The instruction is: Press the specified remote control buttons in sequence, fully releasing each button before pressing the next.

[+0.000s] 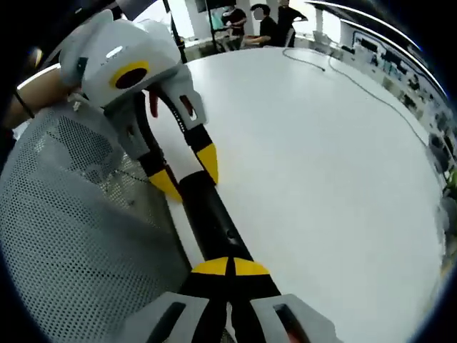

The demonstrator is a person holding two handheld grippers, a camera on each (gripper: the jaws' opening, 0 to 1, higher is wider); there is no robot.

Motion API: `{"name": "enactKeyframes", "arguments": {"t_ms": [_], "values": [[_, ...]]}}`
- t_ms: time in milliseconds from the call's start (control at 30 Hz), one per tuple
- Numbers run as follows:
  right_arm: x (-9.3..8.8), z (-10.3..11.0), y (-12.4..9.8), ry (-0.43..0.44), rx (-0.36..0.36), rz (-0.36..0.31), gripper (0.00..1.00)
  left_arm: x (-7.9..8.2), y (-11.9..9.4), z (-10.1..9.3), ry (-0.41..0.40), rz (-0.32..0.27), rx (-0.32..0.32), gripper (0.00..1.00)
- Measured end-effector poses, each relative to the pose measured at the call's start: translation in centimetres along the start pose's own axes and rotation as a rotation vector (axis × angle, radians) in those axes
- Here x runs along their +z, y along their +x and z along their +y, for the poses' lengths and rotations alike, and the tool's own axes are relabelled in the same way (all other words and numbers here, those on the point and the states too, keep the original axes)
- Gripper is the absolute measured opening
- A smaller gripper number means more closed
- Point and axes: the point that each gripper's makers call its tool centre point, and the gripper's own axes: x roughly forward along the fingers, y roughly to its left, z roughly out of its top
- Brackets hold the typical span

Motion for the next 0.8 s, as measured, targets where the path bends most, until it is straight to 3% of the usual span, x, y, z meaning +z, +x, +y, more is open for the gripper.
{"name": "enactKeyframes", "arguments": {"t_ms": [100, 333, 500, 800], "values": [[0.2, 0.1, 0.1, -0.062, -0.009, 0.039, 0.0, 0.0, 0.0, 0.0, -0.004, -0.003, 0.0, 0.25], [0.5, -0.1, 0.2, -0.114, -0.03, 0.027, 0.0, 0.0, 0.0, 0.0, -0.007, -0.007, 0.0, 0.25], [1.1, 0.5, 0.2, -0.149, -0.007, 0.005, 0.0, 0.0, -0.1, 0.1, -0.008, -0.008, 0.0, 0.25], [0.9, 0.7, 0.7, -0.225, -0.022, 0.021, 0.0, 0.0, -0.1, 0.0, -0.01, -0.011, -0.002, 0.25]]}}
